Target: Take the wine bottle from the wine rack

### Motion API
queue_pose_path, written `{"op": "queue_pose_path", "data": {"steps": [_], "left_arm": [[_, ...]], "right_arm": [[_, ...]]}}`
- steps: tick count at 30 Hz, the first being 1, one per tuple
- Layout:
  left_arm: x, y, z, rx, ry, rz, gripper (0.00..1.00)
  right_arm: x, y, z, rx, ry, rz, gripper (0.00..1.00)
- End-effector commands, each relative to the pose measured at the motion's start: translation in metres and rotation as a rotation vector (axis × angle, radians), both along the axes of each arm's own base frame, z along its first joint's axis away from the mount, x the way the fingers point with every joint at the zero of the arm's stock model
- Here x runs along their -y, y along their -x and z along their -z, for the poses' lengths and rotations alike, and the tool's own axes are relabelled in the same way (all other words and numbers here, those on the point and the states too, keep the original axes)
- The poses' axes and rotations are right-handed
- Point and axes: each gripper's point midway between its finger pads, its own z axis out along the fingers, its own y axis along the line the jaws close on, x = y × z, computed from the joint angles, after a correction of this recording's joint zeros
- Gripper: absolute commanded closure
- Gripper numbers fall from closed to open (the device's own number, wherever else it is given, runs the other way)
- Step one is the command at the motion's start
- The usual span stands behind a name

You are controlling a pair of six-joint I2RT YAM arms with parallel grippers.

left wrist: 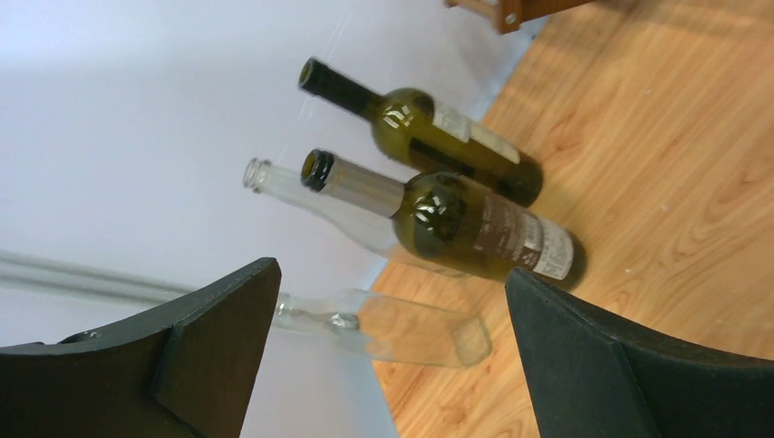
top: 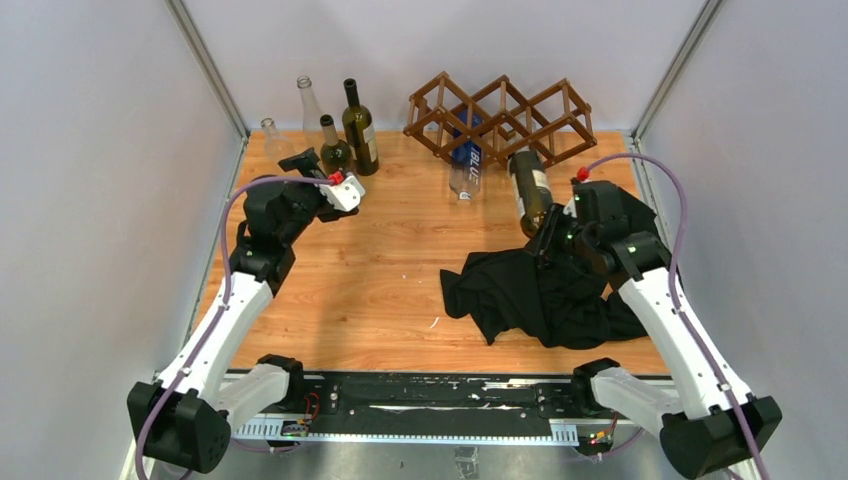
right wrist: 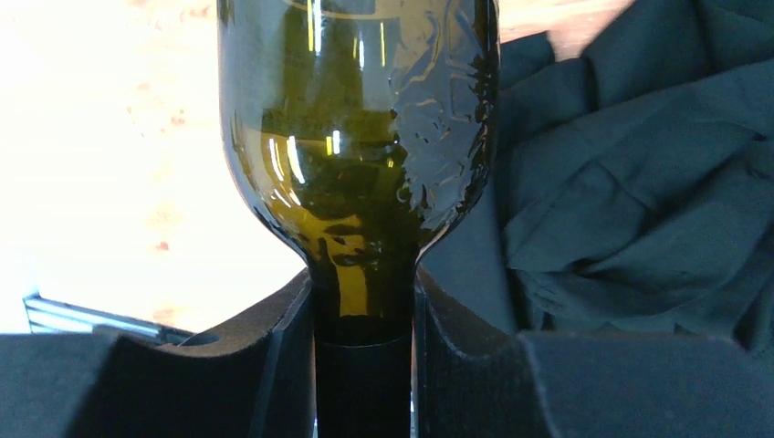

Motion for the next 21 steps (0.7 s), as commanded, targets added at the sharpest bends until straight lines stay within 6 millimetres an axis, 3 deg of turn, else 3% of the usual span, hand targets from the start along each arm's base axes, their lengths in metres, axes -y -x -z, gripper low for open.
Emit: {"op": "queue_pose_path", "data": {"steps": [1, 6, 13, 21], "left_arm": [[0.026, 0.025, -0.005, -0.118, 0.024, 0.161, 0.00], [0.051, 0.062, 0.011, -0.258, 0.013, 0.351, 0.00], [0.074, 0.092, 0.021, -0.257, -0.040, 0.522, 0.00], [0.108, 0.137, 0.042, -0.311, -0.140, 0.708, 0.00]], "right_arm": [[-0.030, -0.019, -0.050, 0.179, -0.003, -0.044, 1.00], [-0.050, -0.015, -0.056, 0.190, 0.020, -0.083, 1.00], [-0.075, -0.008, -0.056, 0.165, 0.076, -0.139, 1.00], [-0.120, 0.000, -0.069, 0.179, 0.059, -0.257, 1.00]]}}
